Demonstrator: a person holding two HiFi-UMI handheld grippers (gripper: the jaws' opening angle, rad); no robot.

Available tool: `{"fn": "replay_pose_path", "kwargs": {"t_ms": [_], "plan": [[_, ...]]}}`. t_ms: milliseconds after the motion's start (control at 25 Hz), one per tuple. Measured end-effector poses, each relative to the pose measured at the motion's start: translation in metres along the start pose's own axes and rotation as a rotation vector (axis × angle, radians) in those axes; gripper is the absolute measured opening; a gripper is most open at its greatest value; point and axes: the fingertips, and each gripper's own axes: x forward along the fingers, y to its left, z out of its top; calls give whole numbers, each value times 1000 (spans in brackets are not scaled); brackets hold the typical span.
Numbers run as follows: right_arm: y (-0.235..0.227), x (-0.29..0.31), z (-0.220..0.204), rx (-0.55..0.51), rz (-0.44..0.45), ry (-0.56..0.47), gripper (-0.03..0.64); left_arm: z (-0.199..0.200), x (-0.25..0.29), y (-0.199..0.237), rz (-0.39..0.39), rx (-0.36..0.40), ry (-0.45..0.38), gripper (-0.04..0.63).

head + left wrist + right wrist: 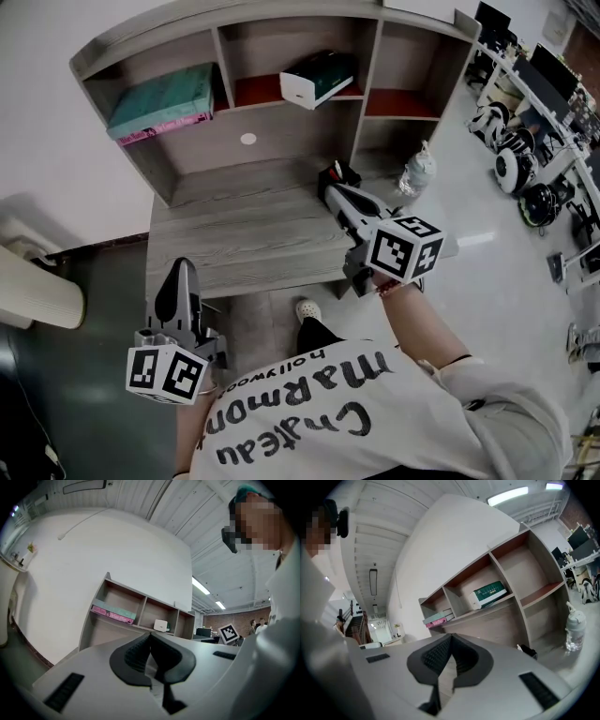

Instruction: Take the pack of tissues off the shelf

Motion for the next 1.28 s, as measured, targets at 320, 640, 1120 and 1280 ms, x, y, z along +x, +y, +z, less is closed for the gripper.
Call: {"fn": "replay_pose_path", "kwargs": {"t_ms": [320,640,1120,1280], "plan": [[-30,51,58,203,94,-103,11,34,62,16,2,27,-59,18],[-73,86,94,485,151,-221,222,36,114,20,-9,55,-45,18],[-109,136,104,920,232,-323,477,31,143,35,35,67,-9,18],[-112,150,108,984,254,-339,479,27,147,38,48,54,3,18]]}}
